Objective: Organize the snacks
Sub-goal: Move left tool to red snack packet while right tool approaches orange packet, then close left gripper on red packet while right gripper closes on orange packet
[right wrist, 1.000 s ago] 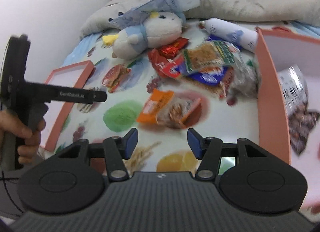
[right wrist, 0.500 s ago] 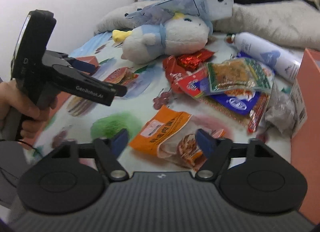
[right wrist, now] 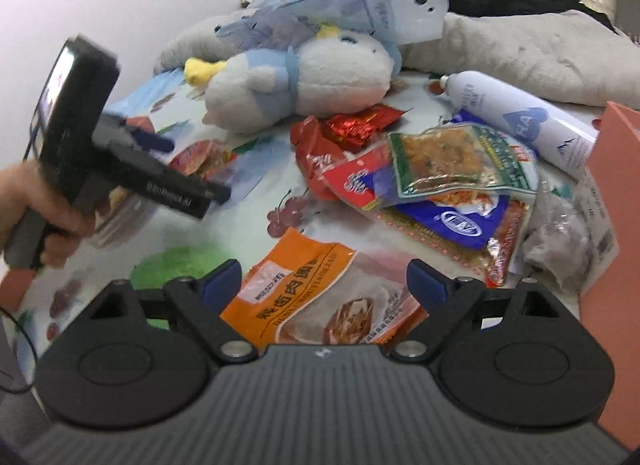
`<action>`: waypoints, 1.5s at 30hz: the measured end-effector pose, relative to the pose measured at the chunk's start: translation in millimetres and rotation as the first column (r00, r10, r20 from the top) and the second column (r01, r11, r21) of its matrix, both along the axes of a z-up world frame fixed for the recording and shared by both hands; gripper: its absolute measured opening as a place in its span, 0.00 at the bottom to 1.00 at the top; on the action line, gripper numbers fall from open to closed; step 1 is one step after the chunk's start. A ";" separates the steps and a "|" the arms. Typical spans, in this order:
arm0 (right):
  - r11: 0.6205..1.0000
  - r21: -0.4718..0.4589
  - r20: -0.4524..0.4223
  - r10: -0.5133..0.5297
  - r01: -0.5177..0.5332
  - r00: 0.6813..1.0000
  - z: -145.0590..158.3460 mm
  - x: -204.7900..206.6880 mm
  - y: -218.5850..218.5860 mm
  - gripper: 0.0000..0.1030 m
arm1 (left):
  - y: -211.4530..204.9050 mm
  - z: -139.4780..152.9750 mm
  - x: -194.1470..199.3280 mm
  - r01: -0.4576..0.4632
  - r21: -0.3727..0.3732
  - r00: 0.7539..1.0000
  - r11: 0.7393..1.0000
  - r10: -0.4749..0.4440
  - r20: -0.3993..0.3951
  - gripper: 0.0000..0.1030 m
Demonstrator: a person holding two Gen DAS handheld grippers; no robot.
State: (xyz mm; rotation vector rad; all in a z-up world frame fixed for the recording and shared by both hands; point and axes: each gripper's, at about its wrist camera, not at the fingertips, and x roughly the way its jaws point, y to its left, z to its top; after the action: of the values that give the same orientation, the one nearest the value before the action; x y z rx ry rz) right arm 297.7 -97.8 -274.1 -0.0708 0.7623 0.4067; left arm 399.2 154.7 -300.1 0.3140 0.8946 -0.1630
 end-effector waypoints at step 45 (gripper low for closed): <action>0.999 -0.040 -0.084 -0.008 0.005 0.996 2.1 -97.5 -61.6 0.42 | -86.2 22.8 -160.2 -0.307 -0.339 0.949 0.889 0.262 -0.173 0.60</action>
State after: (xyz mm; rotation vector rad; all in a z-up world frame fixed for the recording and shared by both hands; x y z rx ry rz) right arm 200.2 -159.4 -272.1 -0.0886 0.8539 0.3904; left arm 238.9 68.5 -277.3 -0.1768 1.0022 -0.0717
